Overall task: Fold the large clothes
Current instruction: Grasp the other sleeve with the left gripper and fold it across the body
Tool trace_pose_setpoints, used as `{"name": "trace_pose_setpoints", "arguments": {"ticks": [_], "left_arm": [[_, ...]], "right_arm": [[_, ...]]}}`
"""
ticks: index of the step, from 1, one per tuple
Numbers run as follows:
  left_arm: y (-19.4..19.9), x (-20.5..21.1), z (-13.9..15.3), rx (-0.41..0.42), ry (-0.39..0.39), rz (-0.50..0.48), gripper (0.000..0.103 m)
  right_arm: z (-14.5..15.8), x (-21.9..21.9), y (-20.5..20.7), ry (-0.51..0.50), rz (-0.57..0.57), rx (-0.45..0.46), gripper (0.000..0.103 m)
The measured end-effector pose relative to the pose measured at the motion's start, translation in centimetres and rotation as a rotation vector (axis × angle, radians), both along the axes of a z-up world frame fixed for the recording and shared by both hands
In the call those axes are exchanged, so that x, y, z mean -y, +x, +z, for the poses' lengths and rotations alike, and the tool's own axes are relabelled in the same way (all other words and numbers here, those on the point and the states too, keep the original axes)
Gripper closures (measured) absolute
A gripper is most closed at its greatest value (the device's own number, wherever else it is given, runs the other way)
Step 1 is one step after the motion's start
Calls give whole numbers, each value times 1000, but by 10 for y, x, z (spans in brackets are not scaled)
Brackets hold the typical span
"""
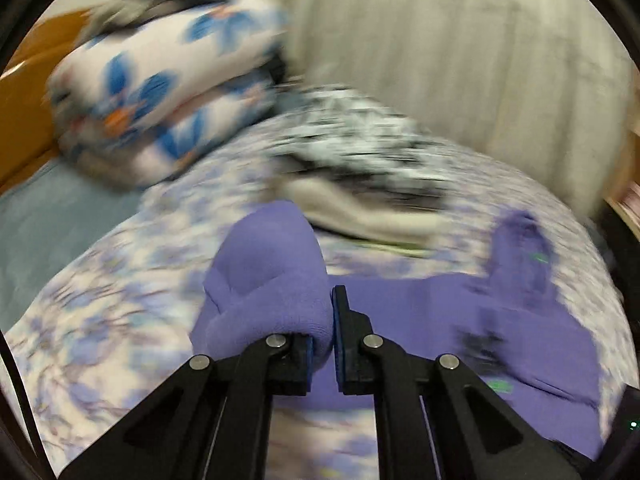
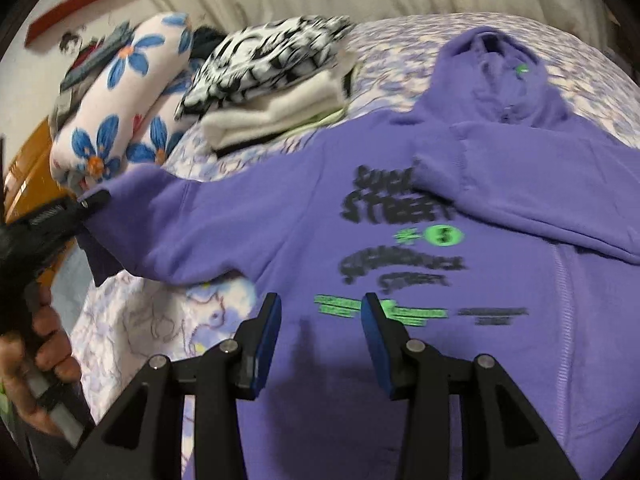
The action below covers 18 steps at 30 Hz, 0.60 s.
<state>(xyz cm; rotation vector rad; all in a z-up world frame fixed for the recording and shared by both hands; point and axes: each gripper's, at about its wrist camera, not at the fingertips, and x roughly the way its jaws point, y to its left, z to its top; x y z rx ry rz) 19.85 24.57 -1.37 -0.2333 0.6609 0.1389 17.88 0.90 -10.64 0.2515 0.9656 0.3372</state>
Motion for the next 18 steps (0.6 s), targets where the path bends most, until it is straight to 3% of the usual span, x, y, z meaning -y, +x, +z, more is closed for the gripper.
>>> {"name": "trace_pose_setpoints", "arguments": {"ticks": [5,10,14,15,18], "left_arm": [[5,101,-3,-28,19,-191,97],[18,164,-60,-200,21,-300,92],[18,180,-99,-333,8,-334,65],[11,182,-102,-336,5,-336,55],[-1,174,-96,-326,-32,-351,38]], "right_arm": [[6,54,-11,3,-89,16,62],[-4,108,-19,6,-180,-18,61],[-15,136,-24,26,-215,-53,61],[-16,137,-24,31,-216,-57,61],[-18,139,-26,46,-207,-57,61]]}}
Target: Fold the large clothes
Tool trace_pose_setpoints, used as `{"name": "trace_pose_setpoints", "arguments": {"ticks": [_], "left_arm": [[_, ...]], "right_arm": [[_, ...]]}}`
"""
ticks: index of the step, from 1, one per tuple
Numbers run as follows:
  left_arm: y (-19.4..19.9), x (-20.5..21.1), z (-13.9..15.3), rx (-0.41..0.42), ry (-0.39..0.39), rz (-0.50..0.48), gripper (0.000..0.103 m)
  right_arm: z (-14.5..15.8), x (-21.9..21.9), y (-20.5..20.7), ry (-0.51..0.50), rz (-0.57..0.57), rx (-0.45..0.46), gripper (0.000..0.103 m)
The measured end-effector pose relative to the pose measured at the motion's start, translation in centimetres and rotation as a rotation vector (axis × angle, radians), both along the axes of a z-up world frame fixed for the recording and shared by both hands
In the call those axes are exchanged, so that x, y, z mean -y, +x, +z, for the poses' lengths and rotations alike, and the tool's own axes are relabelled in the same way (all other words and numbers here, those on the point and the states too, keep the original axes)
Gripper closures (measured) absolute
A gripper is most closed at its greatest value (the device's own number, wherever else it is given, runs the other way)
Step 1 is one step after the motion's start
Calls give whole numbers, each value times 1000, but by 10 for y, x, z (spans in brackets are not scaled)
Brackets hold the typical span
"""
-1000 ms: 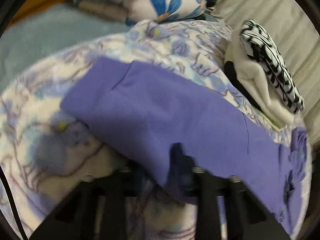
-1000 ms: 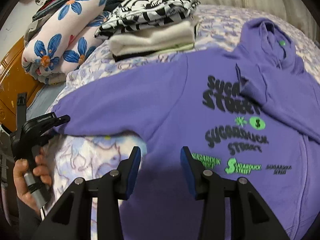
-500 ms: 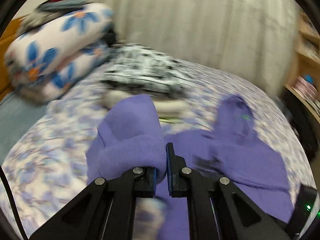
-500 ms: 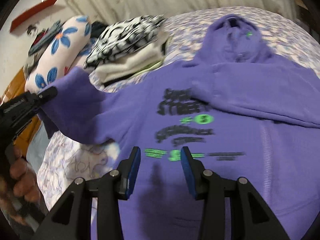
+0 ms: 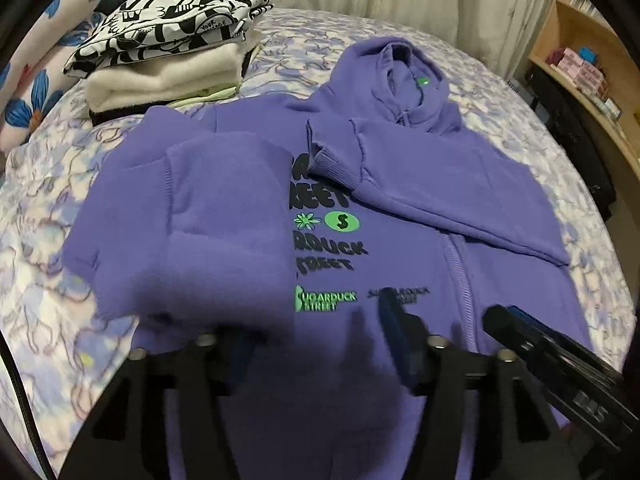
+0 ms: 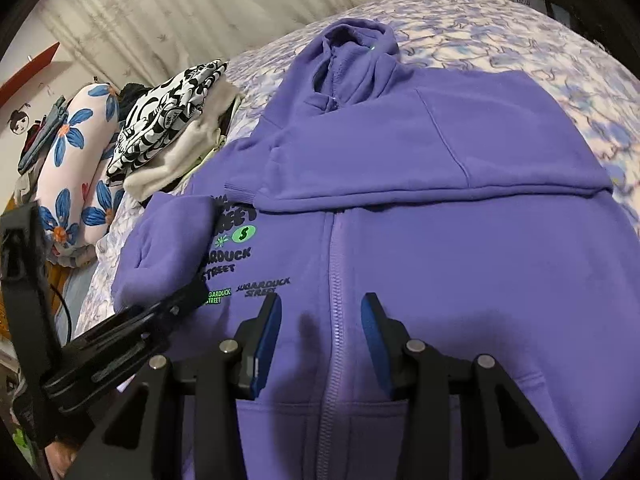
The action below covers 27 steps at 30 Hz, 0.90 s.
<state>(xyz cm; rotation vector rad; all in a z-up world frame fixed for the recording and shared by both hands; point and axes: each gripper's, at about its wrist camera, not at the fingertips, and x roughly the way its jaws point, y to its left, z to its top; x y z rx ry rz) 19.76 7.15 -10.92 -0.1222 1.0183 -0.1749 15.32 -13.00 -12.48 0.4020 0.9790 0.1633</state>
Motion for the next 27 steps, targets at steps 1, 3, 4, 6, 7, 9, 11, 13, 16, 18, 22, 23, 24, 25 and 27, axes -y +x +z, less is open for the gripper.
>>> {"name": "trace_pose_setpoints", "arguments": {"ticks": [1,3,4,6,7,9,11,13,16,18,22,23,24,25,27], "left_arm": [[-5,-5,6,-4,-26,2,35],[-15,-13,15,-6,-68,5,32],[-21,-19,20,-5,-85,10,32],[-33,-30,32,14,-74,28,32],[-41,-37,38,33,-60,43,32],[-50,-44,45,54,-28,70,31],[-64,-57,51,70,21,112,31],[-72,-68,52,69,65,147,31],[-87,-85,52,69,114,194,31],[-93,-95,51,66,126,214,31],[-101,-112,44,43,133,244,31],[-102,-116,41,36,131,250,31],[-102,-119,39,33,128,255,31],[-103,-122,36,27,122,261,31],[-104,-127,32,17,116,268,31]], "right_arm": [[0,-1,-1,5,6,4,61],[2,-7,-1,14,23,14,61],[4,-11,-1,17,32,19,61],[9,-19,-3,21,58,32,61],[12,-25,-4,20,76,41,61],[17,-35,-7,11,108,55,61],[24,-48,-11,-6,144,72,57],[29,-60,-14,-20,172,89,50],[36,-84,-16,-60,232,111,49],[38,-100,-15,-92,276,115,48],[34,-146,-12,-251,396,138,48],[32,-154,-12,-283,418,142,48],[29,-165,-10,-330,443,150,48],[27,-175,-9,-371,465,165,48],[22,-193,-5,-462,504,193,48]]}}
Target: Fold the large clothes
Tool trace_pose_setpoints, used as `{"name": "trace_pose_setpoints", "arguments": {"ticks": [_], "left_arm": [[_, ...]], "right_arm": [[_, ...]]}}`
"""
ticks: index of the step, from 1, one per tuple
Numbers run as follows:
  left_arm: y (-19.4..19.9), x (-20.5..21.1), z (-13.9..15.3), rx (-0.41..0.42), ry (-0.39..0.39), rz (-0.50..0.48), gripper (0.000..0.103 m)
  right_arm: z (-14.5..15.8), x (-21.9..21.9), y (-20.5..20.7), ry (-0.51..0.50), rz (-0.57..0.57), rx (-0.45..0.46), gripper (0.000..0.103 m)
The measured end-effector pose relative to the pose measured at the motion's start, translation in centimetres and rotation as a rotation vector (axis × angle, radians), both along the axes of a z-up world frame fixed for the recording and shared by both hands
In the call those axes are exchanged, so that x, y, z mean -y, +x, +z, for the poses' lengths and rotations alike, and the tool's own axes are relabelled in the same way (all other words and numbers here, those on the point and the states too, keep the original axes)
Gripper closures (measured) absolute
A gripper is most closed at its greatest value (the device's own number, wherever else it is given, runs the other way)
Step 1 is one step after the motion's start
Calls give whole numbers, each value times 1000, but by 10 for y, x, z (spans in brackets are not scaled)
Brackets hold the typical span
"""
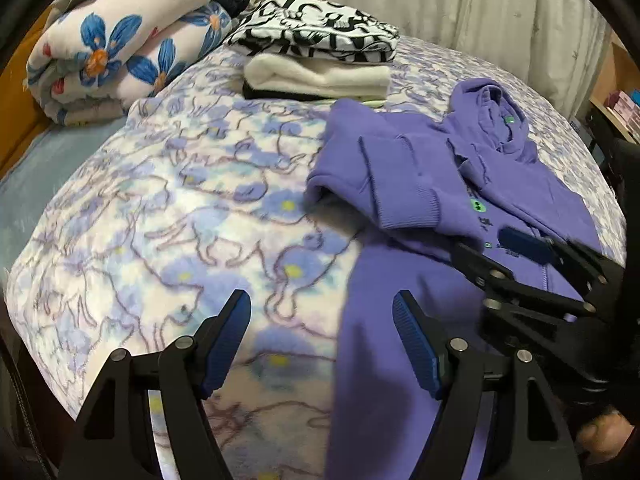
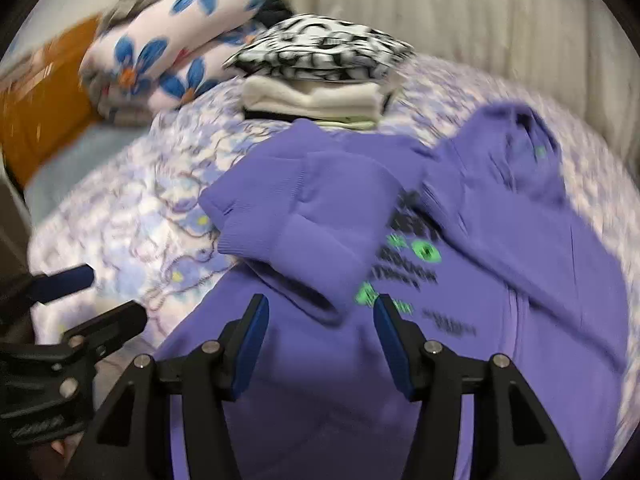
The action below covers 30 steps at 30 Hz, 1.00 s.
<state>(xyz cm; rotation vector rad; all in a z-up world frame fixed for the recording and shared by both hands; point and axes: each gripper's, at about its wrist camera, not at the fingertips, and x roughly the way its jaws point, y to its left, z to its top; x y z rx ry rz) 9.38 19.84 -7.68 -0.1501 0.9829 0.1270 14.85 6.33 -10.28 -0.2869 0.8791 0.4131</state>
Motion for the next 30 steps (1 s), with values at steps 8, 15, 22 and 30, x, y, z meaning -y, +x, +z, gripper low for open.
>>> {"name": "trace_pose_setpoints", "arguments": {"ticks": [8,15,22,30], "left_arm": [[-4,-22,-10,-19,-19,54,31],[-7,-25,-5,-4,-13,64,31],[-6,-8,-2,7,-12,21,31],[19,17,-7,-18,-1,-51,31]], "right_arm": [[-12,-36,29,-175,49,70,87],[102,52,48,225,-153,238,91],[87,198,54,308,-577,153,79],[-9,283,19,303,-704,-163,60]]}}
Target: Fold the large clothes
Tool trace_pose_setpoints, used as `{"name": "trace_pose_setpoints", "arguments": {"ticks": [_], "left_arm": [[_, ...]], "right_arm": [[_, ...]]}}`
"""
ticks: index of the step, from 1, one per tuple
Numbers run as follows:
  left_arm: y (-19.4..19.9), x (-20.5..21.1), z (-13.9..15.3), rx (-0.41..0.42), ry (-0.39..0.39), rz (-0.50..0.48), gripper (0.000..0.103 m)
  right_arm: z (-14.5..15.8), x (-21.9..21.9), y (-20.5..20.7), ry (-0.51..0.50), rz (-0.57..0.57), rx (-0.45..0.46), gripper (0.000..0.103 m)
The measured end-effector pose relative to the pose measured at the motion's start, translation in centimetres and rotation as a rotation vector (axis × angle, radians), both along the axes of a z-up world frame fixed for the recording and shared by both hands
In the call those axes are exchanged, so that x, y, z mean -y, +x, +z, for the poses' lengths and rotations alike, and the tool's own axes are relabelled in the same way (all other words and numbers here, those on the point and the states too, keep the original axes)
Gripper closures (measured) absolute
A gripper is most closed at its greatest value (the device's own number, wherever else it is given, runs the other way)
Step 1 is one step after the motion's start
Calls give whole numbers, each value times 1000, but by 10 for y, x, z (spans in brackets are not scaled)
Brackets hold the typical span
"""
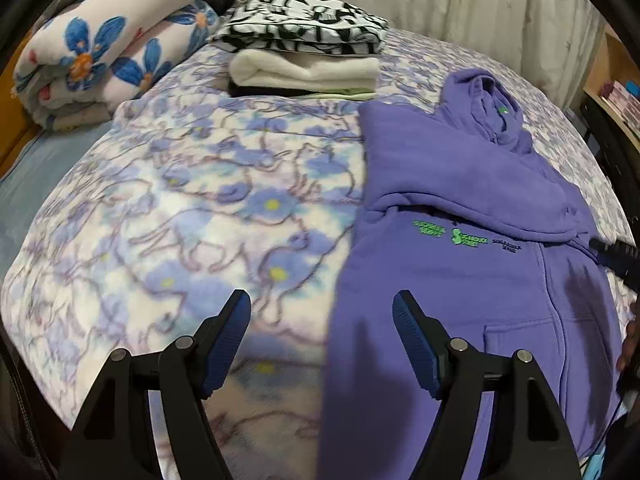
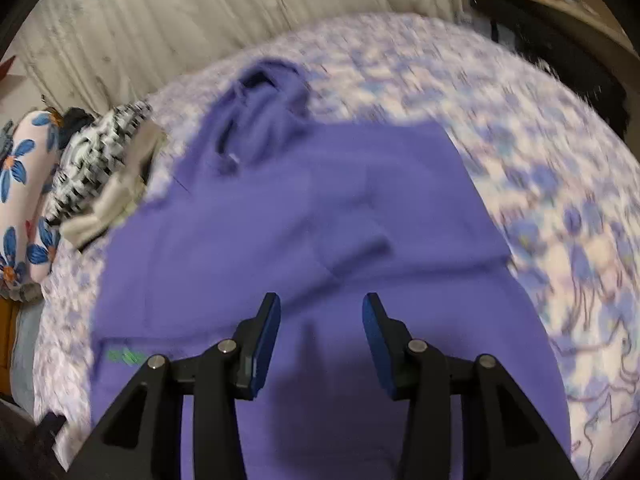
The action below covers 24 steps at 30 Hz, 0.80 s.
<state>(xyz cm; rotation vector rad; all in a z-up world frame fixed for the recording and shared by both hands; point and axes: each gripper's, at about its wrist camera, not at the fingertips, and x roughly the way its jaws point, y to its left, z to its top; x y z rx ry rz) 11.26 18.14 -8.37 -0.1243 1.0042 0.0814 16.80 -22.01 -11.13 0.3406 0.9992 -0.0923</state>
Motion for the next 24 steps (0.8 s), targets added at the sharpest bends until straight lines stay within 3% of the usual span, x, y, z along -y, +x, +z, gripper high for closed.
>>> {"name": "trace_pose_setpoints", "arguments": {"ticks": [5,12,16,19,24], "left_arm": [[43,15,-7,-12,-3,-64,31],[147,29,-36,-104,41,-115,31],[194,23,-53,-138,-4,-104,30],[220,17,-64,-161,-78,-98,21],[240,12,-74,-178,-179,-62,19]], "right_arm": [[-3,20,8,96,24,4,60],[-2,44,64,178,68,56,57],[-18,53,95,170,89,27,56],[-36,59,113,238,111,-1,56],[-40,55,120,262,135,43,54]]}}
